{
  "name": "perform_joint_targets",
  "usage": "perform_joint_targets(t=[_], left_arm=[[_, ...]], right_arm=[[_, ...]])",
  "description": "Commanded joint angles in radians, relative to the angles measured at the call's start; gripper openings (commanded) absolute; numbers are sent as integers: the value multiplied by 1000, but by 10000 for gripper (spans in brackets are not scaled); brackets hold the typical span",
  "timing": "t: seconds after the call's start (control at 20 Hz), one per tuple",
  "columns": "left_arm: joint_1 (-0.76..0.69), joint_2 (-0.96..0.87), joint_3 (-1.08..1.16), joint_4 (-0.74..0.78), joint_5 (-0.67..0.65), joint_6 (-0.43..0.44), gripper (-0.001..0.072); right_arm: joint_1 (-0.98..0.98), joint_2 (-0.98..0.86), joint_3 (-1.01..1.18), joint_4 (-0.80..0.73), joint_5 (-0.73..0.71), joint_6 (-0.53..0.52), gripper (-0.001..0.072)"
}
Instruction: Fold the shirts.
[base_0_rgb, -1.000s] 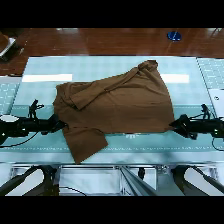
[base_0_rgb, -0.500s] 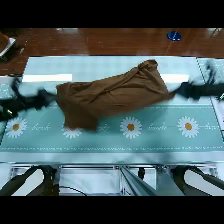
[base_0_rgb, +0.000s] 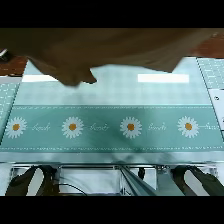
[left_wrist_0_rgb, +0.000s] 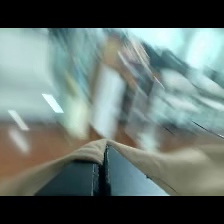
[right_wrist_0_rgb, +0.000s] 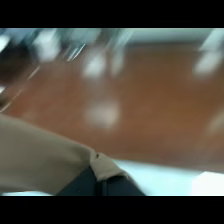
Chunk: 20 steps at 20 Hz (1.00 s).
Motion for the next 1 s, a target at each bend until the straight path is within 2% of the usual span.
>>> perform_joint_targets(t=[0.0,0.2,0.4,0.55,0.7,0.8,0.95], left_arm=[[49,183,98,204,92,-43,17],[87,331,98,450,10,-150,17],[82,362,46,618,-103,-255,17],[82,354,-121,589,-113,-273,17],[59,287,-363,388,-114,-256,17],[-2,176,-486,301,-102,-186,17],[-152,-71,-519,299,19,-150,17]], right_arm=[[2,184,64,-203,0,45,21],[2,293,63,-275,113,79,21],[2,306,27,-299,220,116,21],[2,305,-134,-250,217,115,21],[2,288,-384,-146,172,89,21],[2,228,-525,-71,120,44,21],[2,53,-620,-8,21,-18,21]])
